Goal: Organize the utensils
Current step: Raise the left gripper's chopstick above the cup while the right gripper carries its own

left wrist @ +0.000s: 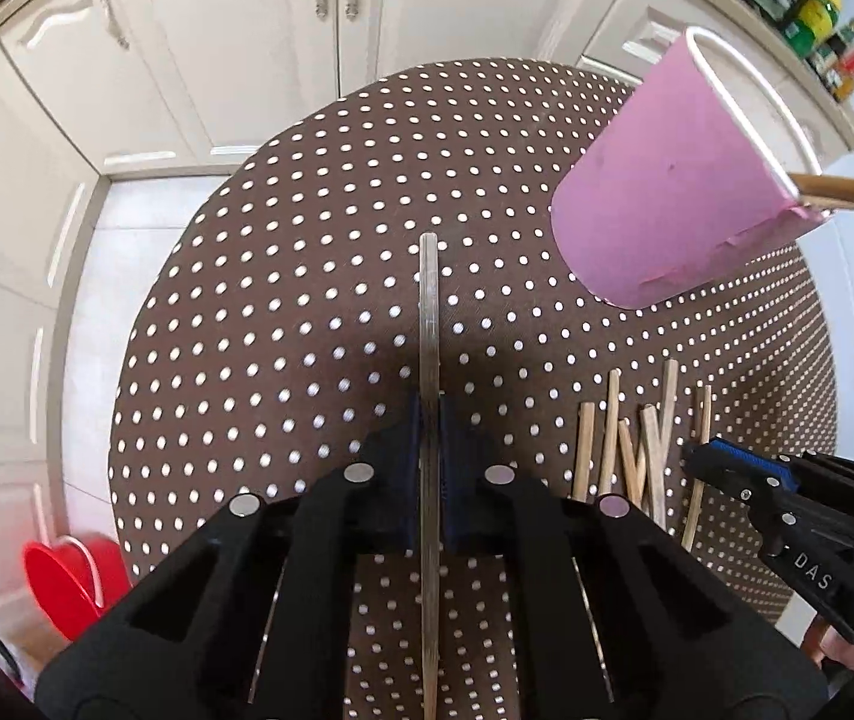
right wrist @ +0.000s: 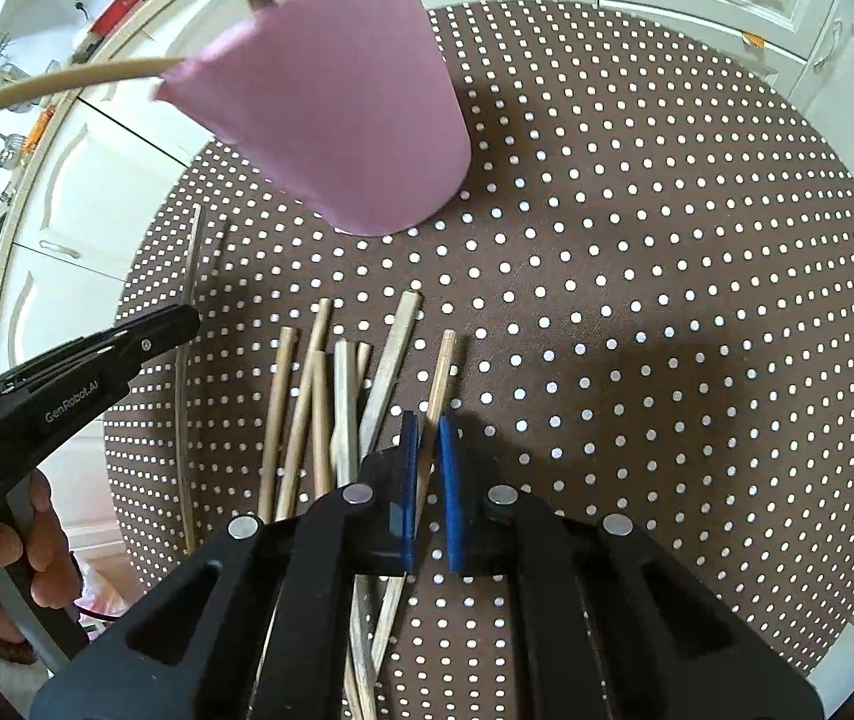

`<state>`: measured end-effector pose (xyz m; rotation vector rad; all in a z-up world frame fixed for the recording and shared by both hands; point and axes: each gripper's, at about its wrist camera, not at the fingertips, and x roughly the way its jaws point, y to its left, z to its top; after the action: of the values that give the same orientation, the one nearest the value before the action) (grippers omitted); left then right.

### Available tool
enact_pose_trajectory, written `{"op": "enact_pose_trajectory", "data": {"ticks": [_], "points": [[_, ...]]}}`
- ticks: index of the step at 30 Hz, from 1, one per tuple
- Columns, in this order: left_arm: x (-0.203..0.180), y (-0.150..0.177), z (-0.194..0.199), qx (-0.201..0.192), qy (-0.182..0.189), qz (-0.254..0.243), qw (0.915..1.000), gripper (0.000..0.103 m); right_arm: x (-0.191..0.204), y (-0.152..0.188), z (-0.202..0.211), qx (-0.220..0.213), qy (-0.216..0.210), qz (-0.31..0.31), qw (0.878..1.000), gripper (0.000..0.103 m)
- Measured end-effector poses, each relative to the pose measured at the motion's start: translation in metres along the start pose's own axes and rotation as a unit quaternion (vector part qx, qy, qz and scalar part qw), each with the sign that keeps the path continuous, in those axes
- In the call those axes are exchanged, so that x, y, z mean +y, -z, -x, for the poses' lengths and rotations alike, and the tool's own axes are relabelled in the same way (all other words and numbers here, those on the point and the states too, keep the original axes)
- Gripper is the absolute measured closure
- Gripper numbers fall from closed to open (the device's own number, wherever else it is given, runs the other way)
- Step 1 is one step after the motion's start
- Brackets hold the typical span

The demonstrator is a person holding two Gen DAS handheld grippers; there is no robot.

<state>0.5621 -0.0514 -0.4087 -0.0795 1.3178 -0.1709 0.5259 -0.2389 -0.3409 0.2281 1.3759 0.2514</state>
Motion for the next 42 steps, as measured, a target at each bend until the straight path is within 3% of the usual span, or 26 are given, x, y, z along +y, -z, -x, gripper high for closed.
{"op": "enact_pose_trajectory", "data": {"ticks": [13, 24, 42], "points": [[0.001, 0.02, 0.074, -0.064, 0.032, -0.002, 0.9974, 0.097, 0.008, 0.008, 0.081, -0.095, -0.012, 0.012, 0.995, 0.098], [-0.012, 0.038, 0.139, -0.128, 0.057, -0.021, 0.9899, 0.097, 0.026, 0.03, 0.146, -0.184, -0.016, 0.029, 0.982, 0.098], [-0.029, 0.064, 0.205, -0.186, 0.081, -0.05, 0.9779, 0.097, 0.055, 0.06, 0.188, -0.265, -0.01, 0.062, 0.962, 0.099]]}}
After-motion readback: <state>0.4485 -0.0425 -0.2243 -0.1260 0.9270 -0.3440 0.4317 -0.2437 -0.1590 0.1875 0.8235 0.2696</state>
